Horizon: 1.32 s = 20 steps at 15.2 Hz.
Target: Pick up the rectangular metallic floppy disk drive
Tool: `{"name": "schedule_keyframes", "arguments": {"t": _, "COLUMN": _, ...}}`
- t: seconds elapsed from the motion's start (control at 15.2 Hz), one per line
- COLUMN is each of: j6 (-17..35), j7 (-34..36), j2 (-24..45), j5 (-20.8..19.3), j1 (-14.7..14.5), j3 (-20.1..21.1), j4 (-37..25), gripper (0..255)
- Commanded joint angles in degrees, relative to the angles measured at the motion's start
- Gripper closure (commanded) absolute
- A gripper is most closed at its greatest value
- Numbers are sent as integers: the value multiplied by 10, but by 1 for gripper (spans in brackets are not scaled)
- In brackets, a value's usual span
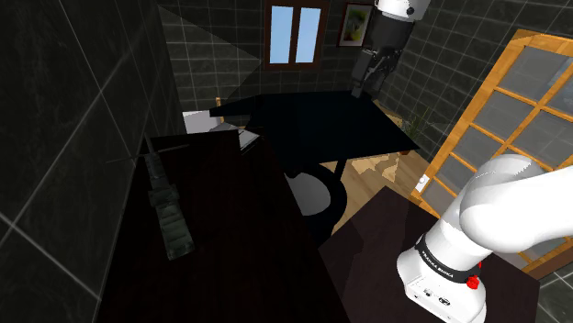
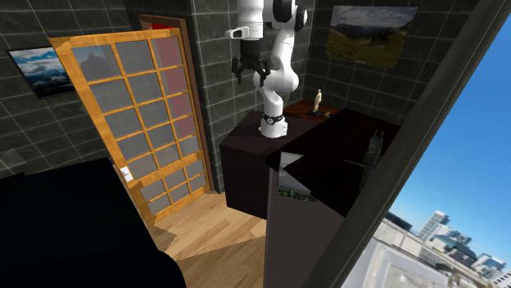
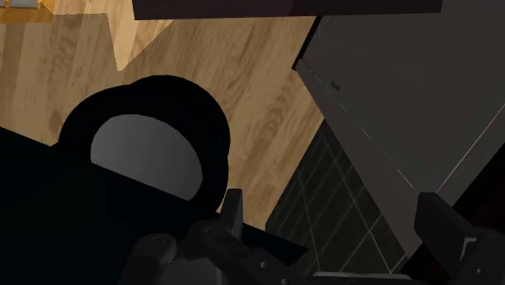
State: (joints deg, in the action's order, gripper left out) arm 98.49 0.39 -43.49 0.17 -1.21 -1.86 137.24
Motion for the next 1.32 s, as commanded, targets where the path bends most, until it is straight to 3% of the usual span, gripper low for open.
{"name": "schedule_keyframes", "arguments": {"t": 0.0, "j6": 0, "j7": 0, "j2": 0, "j5": 0, "j1": 0, "j3": 0, "j4": 0, "gripper": 0}}
{"name": "schedule_keyframes", "arguments": {"t": 0.33, "j6": 50, "j7": -66, "j2": 121, "j5": 98, "j1": -34, "j3": -73, "j4": -34, "gripper": 0}}
{"name": "schedule_keyframes", "arguments": {"t": 0.66, "j6": 63, "j7": -155, "j2": 253, "j5": 226, "j1": -74, "j3": -138, "j4": -89, "gripper": 0}}
{"name": "schedule_keyframes", "arguments": {"t": 0.99, "j6": 24, "j7": -252, "j2": 396, "j5": 376, "j1": -98, "j3": -180, "j4": -167, "gripper": 0}}
{"name": "schedule_keyframes", "arguments": {"t": 1.25, "j6": -39, "j7": -312, "j2": 513, "j5": 494, "j1": -93, "j3": -184, "j4": -244, "gripper": 0}}
